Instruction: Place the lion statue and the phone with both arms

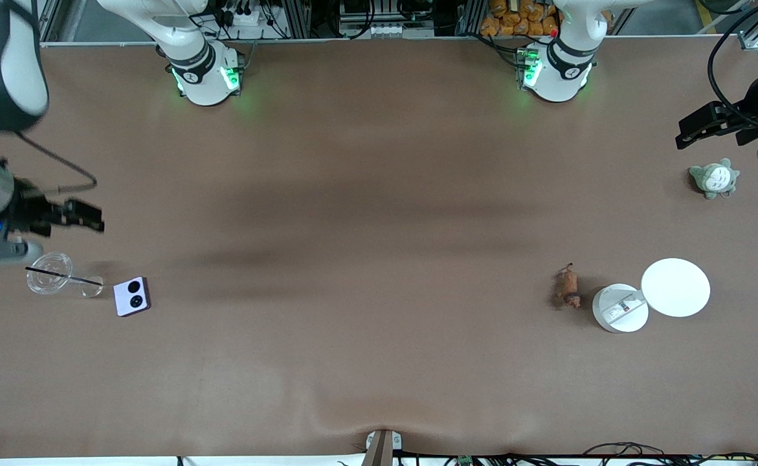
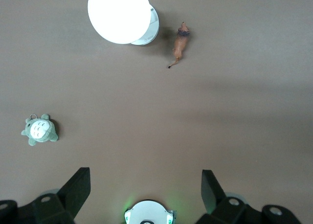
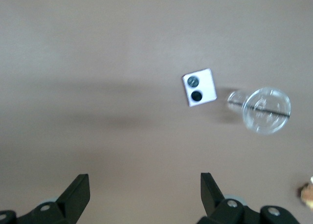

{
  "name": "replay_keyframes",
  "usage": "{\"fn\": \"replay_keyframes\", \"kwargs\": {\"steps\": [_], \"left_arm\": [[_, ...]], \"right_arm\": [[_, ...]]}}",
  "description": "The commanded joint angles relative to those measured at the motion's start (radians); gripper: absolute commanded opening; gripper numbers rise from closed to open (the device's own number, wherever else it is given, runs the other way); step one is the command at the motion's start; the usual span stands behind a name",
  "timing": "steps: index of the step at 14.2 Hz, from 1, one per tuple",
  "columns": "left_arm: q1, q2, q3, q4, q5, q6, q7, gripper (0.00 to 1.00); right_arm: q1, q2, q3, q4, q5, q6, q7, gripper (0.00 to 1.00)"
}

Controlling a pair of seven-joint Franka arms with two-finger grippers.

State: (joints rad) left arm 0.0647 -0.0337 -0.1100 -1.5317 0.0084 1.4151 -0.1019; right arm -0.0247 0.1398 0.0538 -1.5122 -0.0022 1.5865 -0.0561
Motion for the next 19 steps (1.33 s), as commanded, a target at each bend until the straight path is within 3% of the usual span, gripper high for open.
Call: {"fn": "replay_keyframes", "kwargs": {"steps": [1,5,19], "left_arm": [[0.004,-0.020,0.000,-0.007,0.019,0.018,0.022,1.00],[0.004,-0.077,-0.004,-0.087,0.015,0.093,0.021,1.00],[0.012,-0.061,-0.002,-0.047,-0.021,0.090,0.045,1.00]], "right_arm": [[-0.004,-0.113,-0.002,-0.045,0.069,-0.086,0.032,1.00],[0.022,-0.193,-0.002,-0.045,0.070,-0.180,0.084,1.00],[0.020,-0.195,-0.014,-0.025,0.060,-0.192,0.082,1.00]]}}
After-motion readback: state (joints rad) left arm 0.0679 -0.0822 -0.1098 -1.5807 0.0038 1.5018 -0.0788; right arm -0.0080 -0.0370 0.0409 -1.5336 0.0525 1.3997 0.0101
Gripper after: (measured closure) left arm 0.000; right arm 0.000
